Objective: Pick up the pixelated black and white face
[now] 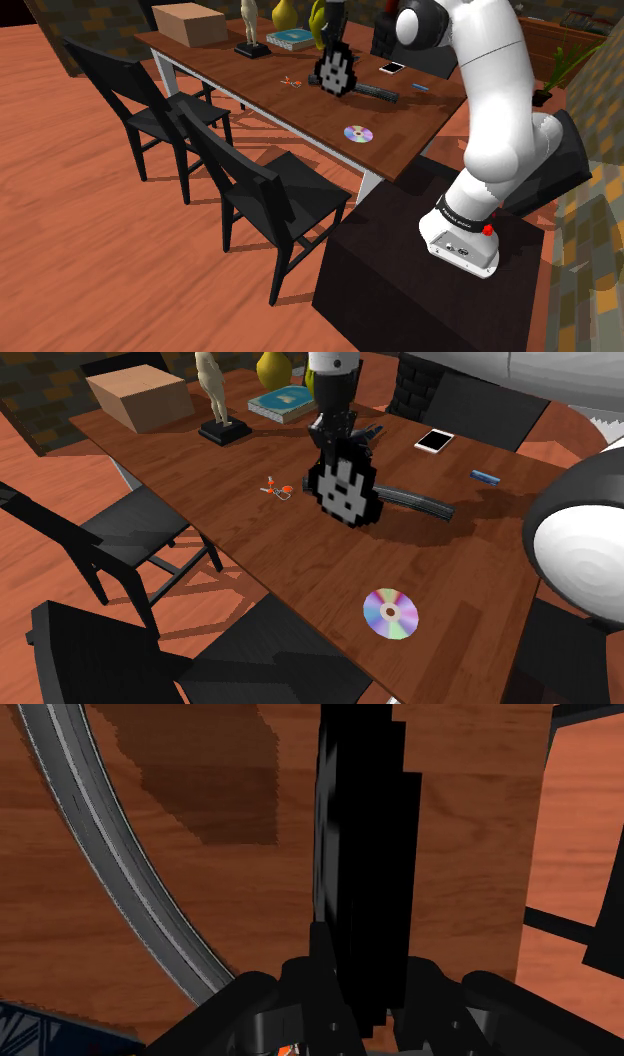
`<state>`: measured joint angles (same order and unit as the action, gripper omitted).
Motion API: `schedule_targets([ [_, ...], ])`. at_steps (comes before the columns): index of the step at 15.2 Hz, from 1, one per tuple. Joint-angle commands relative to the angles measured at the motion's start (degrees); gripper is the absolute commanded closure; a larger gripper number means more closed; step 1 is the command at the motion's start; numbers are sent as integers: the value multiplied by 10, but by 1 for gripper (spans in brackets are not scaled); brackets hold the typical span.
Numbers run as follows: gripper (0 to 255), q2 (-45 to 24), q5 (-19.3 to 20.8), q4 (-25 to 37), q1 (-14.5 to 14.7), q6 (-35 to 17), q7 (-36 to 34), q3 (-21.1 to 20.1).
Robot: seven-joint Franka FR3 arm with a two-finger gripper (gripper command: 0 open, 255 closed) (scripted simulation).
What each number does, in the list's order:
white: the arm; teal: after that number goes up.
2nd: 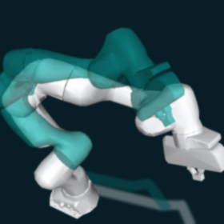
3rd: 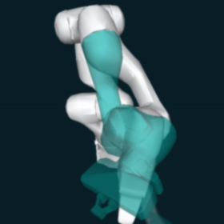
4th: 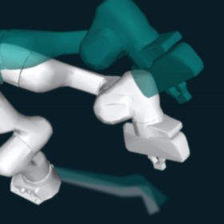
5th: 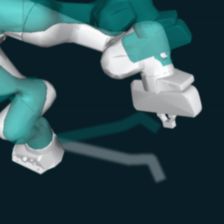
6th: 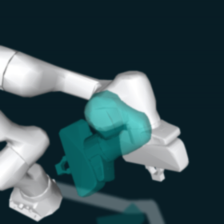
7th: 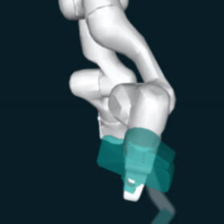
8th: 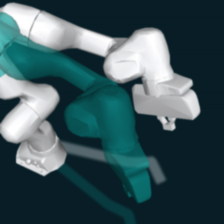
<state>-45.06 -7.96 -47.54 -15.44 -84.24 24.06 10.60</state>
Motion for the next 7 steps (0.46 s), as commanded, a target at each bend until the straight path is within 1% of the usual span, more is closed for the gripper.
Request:
schedule_targets([
  [1, 255, -6, -1, 27, -2, 21, -2, -1],
  [3, 255, -21, -2, 70, -7, 49, -4, -2],
  [5, 255, -49, -4, 137, -15, 86, -7, -5],
  [7, 255, -54, -4, 147, -16, 91, -8, -5],
])
